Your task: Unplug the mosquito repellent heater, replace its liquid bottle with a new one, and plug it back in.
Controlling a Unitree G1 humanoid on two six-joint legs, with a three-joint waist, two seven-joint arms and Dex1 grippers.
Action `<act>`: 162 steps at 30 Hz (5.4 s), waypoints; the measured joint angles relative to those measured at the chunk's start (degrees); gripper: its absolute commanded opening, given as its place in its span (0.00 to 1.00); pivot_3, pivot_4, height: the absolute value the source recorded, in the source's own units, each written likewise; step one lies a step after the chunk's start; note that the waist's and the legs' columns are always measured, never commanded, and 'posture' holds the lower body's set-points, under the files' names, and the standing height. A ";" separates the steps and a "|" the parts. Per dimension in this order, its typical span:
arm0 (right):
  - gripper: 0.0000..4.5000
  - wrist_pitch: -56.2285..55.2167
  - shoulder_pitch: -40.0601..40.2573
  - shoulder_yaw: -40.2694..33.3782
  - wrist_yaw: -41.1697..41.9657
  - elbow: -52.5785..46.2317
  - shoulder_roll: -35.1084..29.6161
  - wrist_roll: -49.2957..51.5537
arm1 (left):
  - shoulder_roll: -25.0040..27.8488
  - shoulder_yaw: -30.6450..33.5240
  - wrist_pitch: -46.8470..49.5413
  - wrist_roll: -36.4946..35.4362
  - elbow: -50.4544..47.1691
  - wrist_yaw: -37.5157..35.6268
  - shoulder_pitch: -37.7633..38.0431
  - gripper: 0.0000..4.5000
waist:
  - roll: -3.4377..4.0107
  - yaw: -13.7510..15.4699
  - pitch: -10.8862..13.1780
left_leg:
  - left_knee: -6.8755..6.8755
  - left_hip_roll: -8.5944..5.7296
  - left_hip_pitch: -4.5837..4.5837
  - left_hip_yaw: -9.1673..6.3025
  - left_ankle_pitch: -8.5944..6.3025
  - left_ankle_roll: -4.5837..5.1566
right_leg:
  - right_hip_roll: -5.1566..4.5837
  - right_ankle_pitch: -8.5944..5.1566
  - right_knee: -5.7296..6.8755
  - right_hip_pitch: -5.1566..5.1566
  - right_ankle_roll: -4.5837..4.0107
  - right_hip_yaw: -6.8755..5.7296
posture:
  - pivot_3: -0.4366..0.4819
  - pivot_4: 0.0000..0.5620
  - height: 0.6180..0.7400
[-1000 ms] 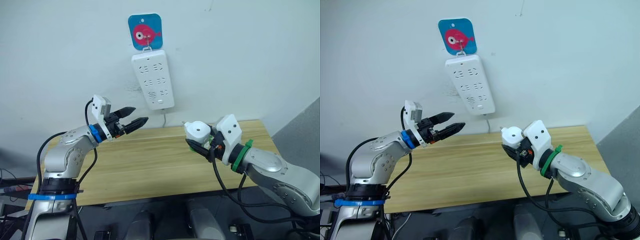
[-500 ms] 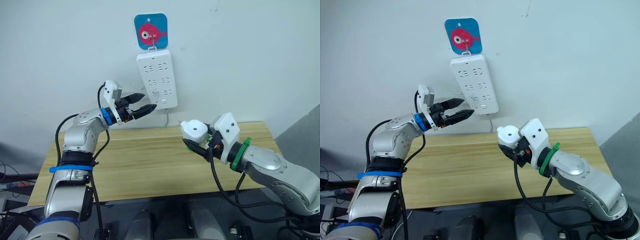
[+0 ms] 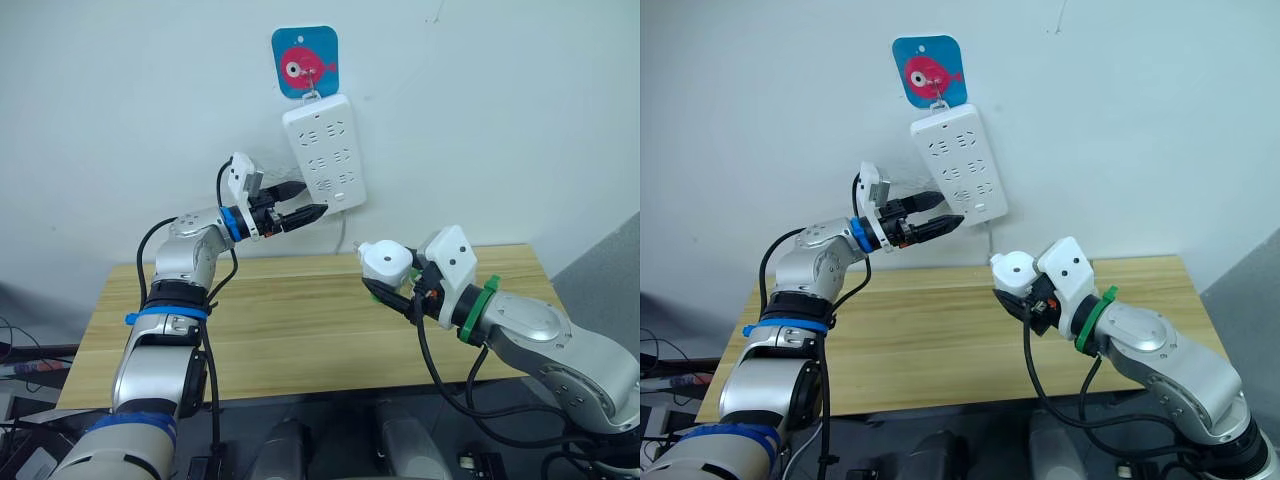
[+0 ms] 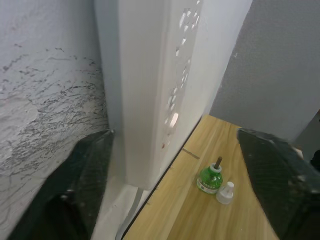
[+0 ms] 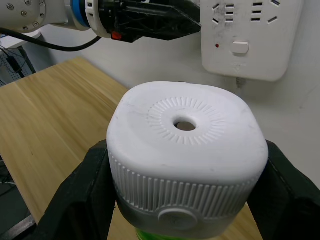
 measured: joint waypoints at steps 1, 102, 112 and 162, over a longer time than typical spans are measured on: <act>0.68 0.14 0.00 -0.15 0.03 -0.06 0.04 -0.03 | -0.11 0.00 -0.40 0.23 0.33 0.02 -0.21 0.66 | 0.00 0.00 0.00 | 0.00 0.00 0.00 0.00 0.00 0.00 | 0.00 0.00 0.00 0.00 0.00 0.00 | 0.27 0.28 1.00; 0.68 10.05 -27.26 3.29 2.81 22.72 19.26 -22.28 | -0.86 2.28 1.61 3.45 -1.51 -1.48 -0.83 0.29 | 0.03 -1.82 -0.06 | 0.01 -0.04 -0.08 -0.19 0.03 -0.05 | -0.27 0.03 0.17 -0.15 -0.05 -0.11 | 0.28 0.25 1.00; 0.68 8.77 -30.67 3.45 3.50 29.21 22.41 -23.06 | -0.53 2.45 1.66 3.69 -1.56 -1.15 -0.62 0.29 | 0.05 -2.25 -0.13 | 0.00 -0.03 -0.05 -0.20 0.05 -0.09 | -0.28 0.05 0.21 -0.16 -0.07 -0.11 | 0.28 0.25 1.00; 0.73 5.26 -16.00 1.74 17.50 9.48 13.06 -16.93 | 16.90 10.56 4.00 -1.76 -32.63 1.17 29.63 0.96 | 0.02 -1.68 -0.58 | -0.16 0.06 -0.08 -0.42 0.09 -0.21 | -0.35 0.09 0.03 -0.15 -0.15 -0.10 | 0.39 0.28 1.00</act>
